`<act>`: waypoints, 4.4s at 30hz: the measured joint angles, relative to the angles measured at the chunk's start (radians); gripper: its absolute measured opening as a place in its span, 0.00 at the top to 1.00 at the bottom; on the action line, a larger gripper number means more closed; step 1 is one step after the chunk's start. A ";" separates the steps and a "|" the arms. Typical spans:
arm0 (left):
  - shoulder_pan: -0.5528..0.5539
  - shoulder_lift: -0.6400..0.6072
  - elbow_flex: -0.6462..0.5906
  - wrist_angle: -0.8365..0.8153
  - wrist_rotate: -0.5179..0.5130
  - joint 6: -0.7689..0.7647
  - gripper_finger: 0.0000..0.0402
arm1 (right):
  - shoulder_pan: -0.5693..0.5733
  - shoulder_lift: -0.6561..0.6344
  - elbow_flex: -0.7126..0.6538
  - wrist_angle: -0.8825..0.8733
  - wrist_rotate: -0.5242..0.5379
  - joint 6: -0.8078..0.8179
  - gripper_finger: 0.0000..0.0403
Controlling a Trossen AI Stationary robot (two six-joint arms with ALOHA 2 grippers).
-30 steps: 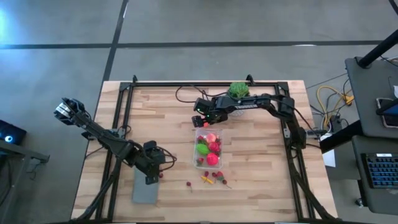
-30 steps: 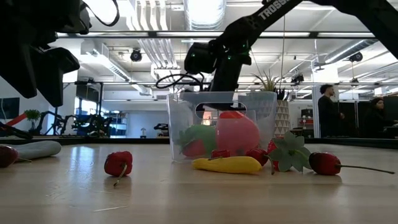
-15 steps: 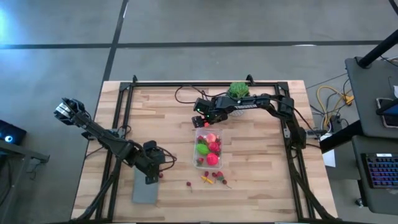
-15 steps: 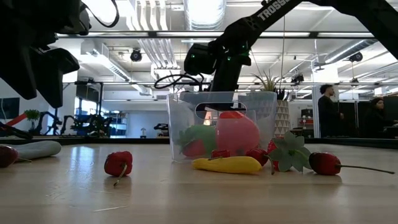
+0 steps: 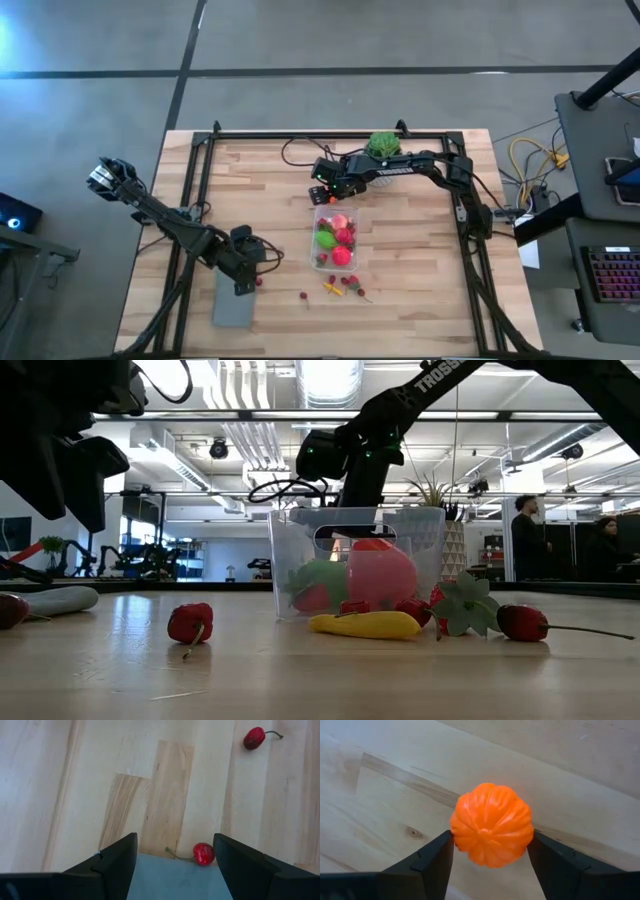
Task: Pick and placing Produce into tupperware
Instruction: Put the orange pumpkin into the transparent bin, then put the red cherry into the transparent bin
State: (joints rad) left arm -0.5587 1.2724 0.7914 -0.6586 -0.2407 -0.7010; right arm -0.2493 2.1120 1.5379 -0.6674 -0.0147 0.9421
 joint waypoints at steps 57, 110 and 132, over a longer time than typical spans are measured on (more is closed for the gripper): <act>-0.014 0.000 0.000 0.053 -0.048 0.036 0.39 | 0.326 -0.216 0.069 -0.331 0.136 0.053 0.41; -0.035 0.126 -0.076 0.233 0.184 0.293 0.39 | 0.967 -0.219 -0.084 -0.658 0.348 0.551 0.23; -0.040 0.227 -0.055 0.222 0.195 0.288 0.63 | 0.964 -0.219 -0.097 -0.654 0.385 0.515 0.24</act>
State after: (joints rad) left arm -0.5986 1.4997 0.7364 -0.4361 -0.0454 -0.4133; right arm 0.7151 1.8935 1.4408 -1.3213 0.3705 1.4567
